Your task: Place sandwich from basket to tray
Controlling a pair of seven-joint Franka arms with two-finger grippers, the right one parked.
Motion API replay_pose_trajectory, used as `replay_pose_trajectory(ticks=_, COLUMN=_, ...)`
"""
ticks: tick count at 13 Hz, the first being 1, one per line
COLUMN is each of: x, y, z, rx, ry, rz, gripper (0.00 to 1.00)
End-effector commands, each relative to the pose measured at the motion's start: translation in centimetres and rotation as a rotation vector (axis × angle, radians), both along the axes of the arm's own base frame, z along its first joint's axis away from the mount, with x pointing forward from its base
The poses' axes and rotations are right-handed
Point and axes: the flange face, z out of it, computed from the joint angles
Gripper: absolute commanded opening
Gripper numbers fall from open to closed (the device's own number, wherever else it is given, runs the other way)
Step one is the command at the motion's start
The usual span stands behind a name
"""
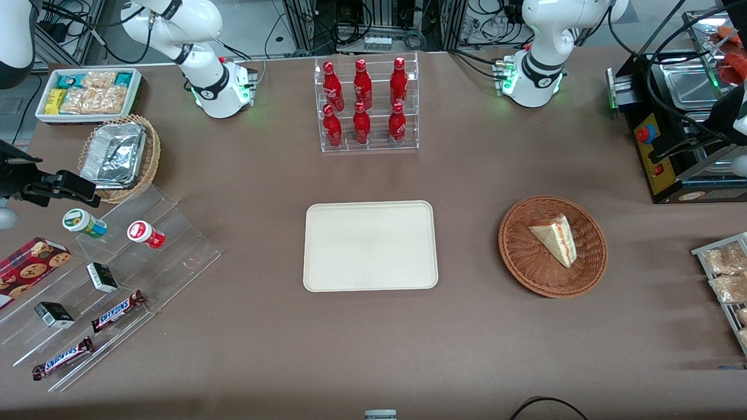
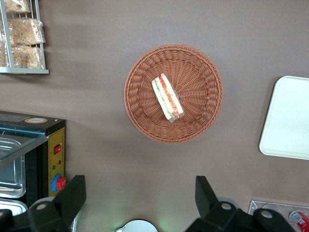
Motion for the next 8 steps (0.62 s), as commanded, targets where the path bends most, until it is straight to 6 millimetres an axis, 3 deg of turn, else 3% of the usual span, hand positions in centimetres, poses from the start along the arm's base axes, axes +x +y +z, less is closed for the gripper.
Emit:
replay_pose_trajectory(ticks=1, x=0.0, y=-0.1, z=0.7, rx=-0.001, ry=-0.008, rz=-0.008, gripper=1.0)
replay_pose_trajectory(ticks=6, x=0.3, y=-0.7, z=-0.1, rx=-0.019, ry=0.0, rz=-0.016, gripper=1.0)
replay_pose_trajectory(ticks=8, x=0.1, y=-0.8, z=-2.8, rx=-0.057, ry=0.056, rz=-0.012, gripper=1.0)
